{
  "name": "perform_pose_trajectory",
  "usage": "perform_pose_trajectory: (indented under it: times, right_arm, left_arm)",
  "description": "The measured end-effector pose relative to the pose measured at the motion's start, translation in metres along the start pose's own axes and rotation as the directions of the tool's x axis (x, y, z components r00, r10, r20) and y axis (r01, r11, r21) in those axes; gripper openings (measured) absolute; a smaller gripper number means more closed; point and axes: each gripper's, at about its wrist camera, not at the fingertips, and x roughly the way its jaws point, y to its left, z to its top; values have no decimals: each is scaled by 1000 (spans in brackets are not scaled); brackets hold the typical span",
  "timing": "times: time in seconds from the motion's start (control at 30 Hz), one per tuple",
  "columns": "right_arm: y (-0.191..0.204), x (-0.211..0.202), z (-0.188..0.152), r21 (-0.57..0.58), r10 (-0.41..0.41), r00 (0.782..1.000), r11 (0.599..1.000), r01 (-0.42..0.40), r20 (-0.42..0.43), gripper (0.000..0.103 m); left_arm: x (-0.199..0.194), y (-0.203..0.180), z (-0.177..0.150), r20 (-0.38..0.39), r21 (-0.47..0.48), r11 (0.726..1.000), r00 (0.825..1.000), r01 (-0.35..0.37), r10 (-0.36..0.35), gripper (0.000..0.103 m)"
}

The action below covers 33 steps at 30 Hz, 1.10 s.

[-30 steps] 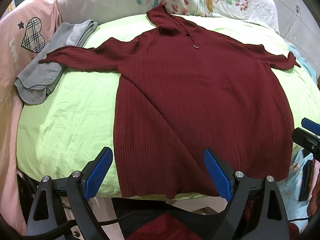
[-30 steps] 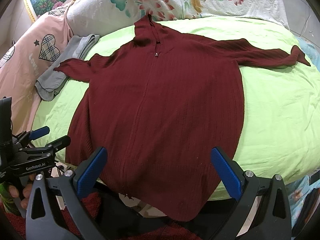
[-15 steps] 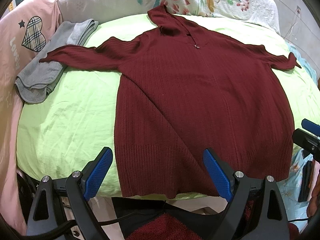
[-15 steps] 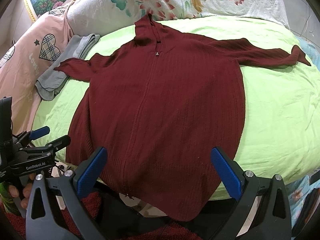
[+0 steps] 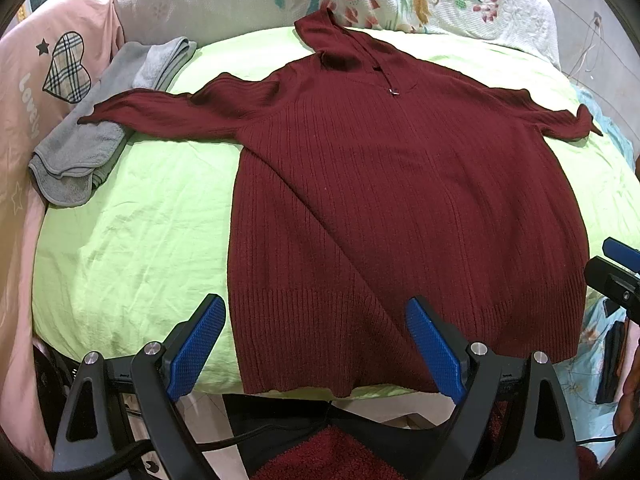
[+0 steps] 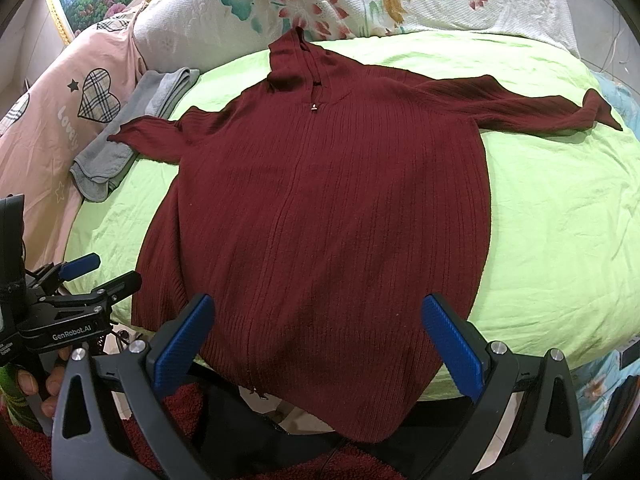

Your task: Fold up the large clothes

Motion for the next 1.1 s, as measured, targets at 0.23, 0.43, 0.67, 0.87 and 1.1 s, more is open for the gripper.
perform_pose_trajectory:
  times: [0.23,0.43,0.67,0.87,1.1]
  right_arm:
    - [-1,0,0,1,3,1000,1000,-3,-1,103]
    - [-1,0,0,1,2,1000,1000,-2,-1,103]
    - [-9,1,4,19,-2,1000,1000,2,9,103]
    - [-48,-1,20,112,-27,998,993,21,54,103]
    - [-129,-10,49,263,-140,981,960,101,135,103]
  left_arm:
    - [0,0,0,-3,-1,1000,1000,0,0,93]
    - [0,0,0,-8,0,1000,1000,-2,2,93]
    - [5,2,6,47,-12,999,998,46,-46,93]
    - [19,2,28,58,-7,998,996,69,-68,93]
    - [46,6,54,-2,-31,995,995,97,-98,93]
